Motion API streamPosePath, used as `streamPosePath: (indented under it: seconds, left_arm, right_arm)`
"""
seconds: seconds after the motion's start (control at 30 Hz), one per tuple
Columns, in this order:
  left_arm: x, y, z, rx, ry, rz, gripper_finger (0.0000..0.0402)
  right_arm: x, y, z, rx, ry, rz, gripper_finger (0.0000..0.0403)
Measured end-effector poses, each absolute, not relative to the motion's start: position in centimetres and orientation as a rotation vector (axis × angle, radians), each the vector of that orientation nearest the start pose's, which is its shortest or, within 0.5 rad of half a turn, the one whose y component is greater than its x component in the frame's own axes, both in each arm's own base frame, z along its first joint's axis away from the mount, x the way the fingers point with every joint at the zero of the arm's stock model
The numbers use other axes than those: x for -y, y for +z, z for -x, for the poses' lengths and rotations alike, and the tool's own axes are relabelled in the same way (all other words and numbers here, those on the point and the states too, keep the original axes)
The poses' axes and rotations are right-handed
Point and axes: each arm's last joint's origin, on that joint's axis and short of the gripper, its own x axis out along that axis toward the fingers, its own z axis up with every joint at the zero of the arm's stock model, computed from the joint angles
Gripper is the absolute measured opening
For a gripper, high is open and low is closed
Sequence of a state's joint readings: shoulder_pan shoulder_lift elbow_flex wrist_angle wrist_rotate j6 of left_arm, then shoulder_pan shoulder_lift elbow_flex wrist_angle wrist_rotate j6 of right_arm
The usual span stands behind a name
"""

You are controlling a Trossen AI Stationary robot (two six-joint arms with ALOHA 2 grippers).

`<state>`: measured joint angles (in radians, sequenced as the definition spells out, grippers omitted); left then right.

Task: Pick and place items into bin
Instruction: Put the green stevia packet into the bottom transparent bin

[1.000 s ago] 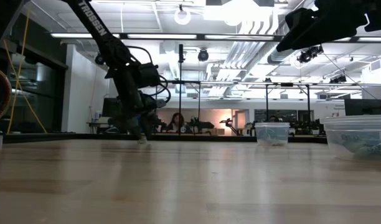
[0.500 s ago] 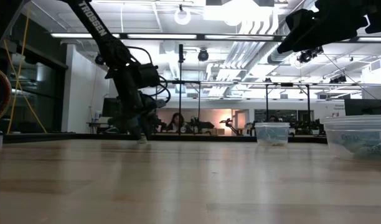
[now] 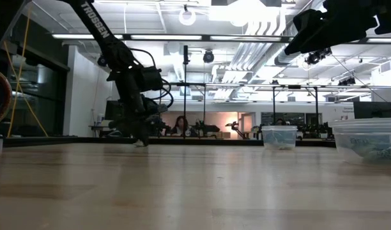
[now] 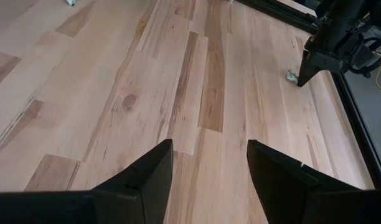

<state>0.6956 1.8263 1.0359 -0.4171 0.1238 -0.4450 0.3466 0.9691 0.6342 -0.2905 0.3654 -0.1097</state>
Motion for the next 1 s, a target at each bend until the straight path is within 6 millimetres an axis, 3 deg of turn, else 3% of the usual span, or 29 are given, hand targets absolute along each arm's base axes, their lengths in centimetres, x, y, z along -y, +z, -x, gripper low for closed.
streamPosePath:
  seconds: [0.07, 0.23, 0.37, 0.63, 0.83, 1.0]
  left_arm:
    - [-21.3, 13.7, -26.0, -1.012, 0.747, 0.863, 0.0022]
    - [-21.3, 13.8, -26.1, -1.006, 0.728, 0.842, 0.0027]
    - [-20.9, 14.8, -26.8, -0.937, 0.604, 0.833, 0.0022]
    - [-19.3, 19.6, -30.9, -0.525, 0.228, 0.670, 0.0022]
    - [-16.1, 23.6, -34.5, -0.163, 0.003, 0.410, 0.0022]
    - [-13.4, 26.2, -35.7, 0.076, -0.117, 0.272, 0.0022]
  right_arm:
    - [-5.8, 24.2, -19.0, -0.588, 0.007, 0.327, 0.0196]
    - [-5.7, 24.2, -19.0, -0.586, -0.022, 0.335, 0.0193]
    - [-5.5, 24.2, -19.0, -0.586, -0.071, 0.285, 0.0194]
    - [-3.8, 23.4, -19.6, -0.549, -0.180, 0.174, 0.0191]
    - [-2.2, 22.6, -20.2, -0.394, -0.267, 0.111, 0.0188]
    - [-0.9, 23.3, -20.6, -0.256, -0.321, 0.082, 0.0189]
